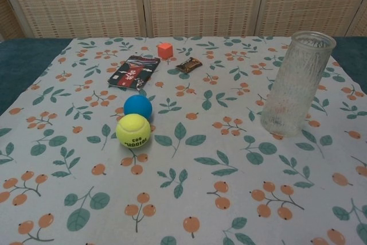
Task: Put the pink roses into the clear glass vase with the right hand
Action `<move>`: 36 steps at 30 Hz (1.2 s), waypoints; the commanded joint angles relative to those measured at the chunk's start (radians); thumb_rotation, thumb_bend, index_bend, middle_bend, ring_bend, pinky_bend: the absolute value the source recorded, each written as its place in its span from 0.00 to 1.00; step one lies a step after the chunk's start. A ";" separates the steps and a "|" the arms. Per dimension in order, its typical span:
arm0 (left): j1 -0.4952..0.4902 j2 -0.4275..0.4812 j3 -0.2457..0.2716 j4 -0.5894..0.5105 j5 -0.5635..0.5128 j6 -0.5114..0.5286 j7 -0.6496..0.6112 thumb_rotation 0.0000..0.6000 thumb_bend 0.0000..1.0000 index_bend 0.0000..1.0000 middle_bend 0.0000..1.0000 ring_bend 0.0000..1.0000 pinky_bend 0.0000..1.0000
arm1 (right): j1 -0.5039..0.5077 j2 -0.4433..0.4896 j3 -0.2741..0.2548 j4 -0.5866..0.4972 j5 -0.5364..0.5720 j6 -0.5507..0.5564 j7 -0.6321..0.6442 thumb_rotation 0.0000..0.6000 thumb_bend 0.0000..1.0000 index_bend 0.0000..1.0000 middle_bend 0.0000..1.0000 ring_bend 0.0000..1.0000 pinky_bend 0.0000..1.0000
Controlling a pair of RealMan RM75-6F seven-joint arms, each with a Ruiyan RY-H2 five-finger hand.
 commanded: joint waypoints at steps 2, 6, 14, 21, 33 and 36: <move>0.000 -0.001 -0.001 0.001 -0.006 -0.004 0.001 1.00 0.37 0.14 0.15 0.25 0.42 | 0.048 0.093 0.019 -0.122 -0.011 -0.098 0.108 1.00 0.73 0.91 1.00 1.00 1.00; -0.001 -0.001 0.000 0.002 -0.013 -0.010 0.002 1.00 0.37 0.14 0.15 0.25 0.42 | 0.092 0.130 0.038 -0.170 -0.011 -0.164 0.194 1.00 0.76 0.91 1.00 1.00 1.00; -0.003 -0.001 0.003 -0.002 -0.013 -0.016 0.013 1.00 0.37 0.14 0.15 0.26 0.42 | 0.181 0.221 0.067 -0.232 0.024 -0.322 0.375 1.00 0.78 0.92 1.00 1.00 1.00; -0.005 -0.001 0.002 -0.002 -0.021 -0.022 0.016 1.00 0.37 0.14 0.15 0.26 0.42 | 0.233 0.252 0.079 -0.191 0.070 -0.415 0.477 1.00 0.78 0.92 1.00 1.00 1.00; -0.008 -0.005 0.004 -0.002 -0.024 -0.029 0.027 1.00 0.37 0.14 0.15 0.26 0.42 | 0.308 0.231 0.103 -0.093 0.122 -0.499 0.589 1.00 0.78 0.92 1.00 1.00 1.00; -0.008 -0.005 0.005 -0.003 -0.025 -0.032 0.029 1.00 0.37 0.14 0.15 0.26 0.43 | 0.319 0.228 0.102 -0.092 0.124 -0.511 0.595 1.00 0.78 0.92 1.00 1.00 1.00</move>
